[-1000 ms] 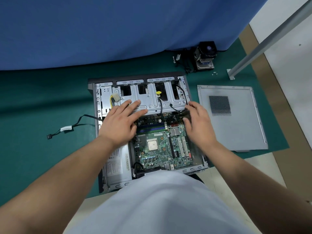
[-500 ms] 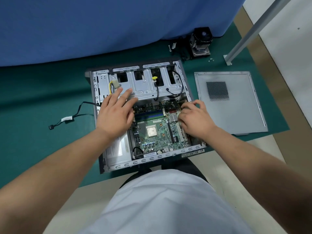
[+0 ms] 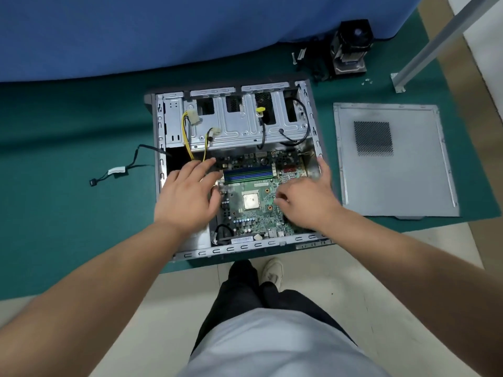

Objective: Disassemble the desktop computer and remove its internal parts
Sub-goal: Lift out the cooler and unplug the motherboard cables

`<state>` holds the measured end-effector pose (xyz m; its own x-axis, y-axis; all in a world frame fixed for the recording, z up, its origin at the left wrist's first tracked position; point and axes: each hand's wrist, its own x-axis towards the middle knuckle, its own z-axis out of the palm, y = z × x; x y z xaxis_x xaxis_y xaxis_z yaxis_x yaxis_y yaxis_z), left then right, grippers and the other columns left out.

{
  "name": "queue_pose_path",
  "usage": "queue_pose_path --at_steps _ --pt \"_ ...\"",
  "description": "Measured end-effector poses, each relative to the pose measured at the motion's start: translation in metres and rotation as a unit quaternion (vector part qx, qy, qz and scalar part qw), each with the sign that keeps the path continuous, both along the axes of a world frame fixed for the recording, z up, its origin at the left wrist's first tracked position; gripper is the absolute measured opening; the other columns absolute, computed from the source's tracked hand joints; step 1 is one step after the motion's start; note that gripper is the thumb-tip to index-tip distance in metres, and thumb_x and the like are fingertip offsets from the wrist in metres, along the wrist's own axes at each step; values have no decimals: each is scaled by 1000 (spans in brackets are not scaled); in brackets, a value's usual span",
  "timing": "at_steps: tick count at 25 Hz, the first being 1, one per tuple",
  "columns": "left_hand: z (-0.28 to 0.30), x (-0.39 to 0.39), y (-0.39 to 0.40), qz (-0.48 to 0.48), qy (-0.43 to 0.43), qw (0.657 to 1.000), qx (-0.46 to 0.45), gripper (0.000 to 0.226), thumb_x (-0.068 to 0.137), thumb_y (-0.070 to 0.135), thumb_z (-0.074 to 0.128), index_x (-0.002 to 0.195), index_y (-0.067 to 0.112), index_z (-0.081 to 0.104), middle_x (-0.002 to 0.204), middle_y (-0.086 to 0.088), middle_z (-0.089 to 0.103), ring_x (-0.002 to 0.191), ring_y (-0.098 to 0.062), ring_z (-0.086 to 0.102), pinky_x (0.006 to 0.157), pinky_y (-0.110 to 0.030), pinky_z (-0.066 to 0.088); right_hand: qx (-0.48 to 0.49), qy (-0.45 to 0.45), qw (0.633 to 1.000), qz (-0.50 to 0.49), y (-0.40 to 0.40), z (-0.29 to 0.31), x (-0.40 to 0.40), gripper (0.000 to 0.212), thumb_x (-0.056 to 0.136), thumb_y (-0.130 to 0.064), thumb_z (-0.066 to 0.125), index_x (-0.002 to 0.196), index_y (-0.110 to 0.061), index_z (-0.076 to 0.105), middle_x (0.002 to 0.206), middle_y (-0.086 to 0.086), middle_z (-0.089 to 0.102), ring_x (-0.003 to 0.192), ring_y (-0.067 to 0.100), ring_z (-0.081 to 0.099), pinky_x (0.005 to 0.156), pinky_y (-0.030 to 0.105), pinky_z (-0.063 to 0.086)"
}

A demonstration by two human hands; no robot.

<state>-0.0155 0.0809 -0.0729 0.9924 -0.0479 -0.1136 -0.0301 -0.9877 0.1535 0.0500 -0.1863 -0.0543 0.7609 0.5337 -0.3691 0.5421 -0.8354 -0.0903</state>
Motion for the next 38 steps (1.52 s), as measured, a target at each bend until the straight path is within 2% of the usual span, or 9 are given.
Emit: queue_pose_path --at_steps 3,5,8,12,18,24,29,34,38 --pt "-3 -1 1 -1 -5 1000 4 47 95 40 36 128 27 68 148 4 57 137 -24 45 99 -45 42 139 234 961 -41 37 1 -14 27 104 -42 49 111 -27 70 103 -6 70 95 16 66 98 43 50" --pt "-4 -1 1 2 -15 1000 -1 47 94 39 37 126 25 69 145 3 59 136 -25 46 98 -45 43 122 348 929 -36 56 -2 -23 43 101 -59 45 126 -30 65 120 -3 67 107 19 63 93 37 52" --pt "-6 0 2 7 -26 1000 -2 44 92 36 40 121 23 71 140 1 61 133 -26 48 95 -45 43 82 441 893 25 71 -13 -38 71 93 -81 28 149 -40 44 152 -6 50 137 21 48 113 41 39" --pt "-9 0 4 5 -35 999 -1 42 91 34 42 117 22 72 137 0 63 130 -28 50 92 -45 43 90 422 900 64 69 -14 -44 75 94 -80 22 156 -39 32 163 -9 36 148 19 35 119 43 32" --pt "-11 2 4 7 -44 999 5 39 89 32 43 112 22 73 134 1 64 127 -28 51 89 -44 43 154 228 955 114 77 2 -64 46 100 -64 41 121 -27 57 117 -5 62 99 24 63 78 38 50" --pt "-8 2 3 11 -27 1000 4 40 90 34 41 112 22 73 135 2 64 128 -27 50 90 -44 43 157 109 961 197 76 0 -73 50 111 -46 20 121 -21 63 116 -5 64 94 25 67 80 43 54" --pt "-6 2 4 12 -18 1000 9 43 91 35 39 112 21 73 135 0 63 129 -28 50 90 -43 42 324 3 929 177 52 -9 -84 29 103 -37 60 99 -15 79 114 -3 76 84 18 75 64 40 61" --pt "-4 2 3 14 -6 1000 6 44 91 36 37 112 20 73 136 -1 63 130 -28 50 92 -44 42 355 108 916 153 51 -6 -75 21 101 -25 64 109 -13 79 121 0 74 95 22 75 75 42 62" --pt "-4 2 4 15 -9 1000 6 45 91 36 37 111 19 73 136 -2 63 130 -29 50 91 -45 43 326 231 910 109 40 3 -60 31 105 -28 56 134 -22 68 139 -9 64 122 9 63 104 37 51"
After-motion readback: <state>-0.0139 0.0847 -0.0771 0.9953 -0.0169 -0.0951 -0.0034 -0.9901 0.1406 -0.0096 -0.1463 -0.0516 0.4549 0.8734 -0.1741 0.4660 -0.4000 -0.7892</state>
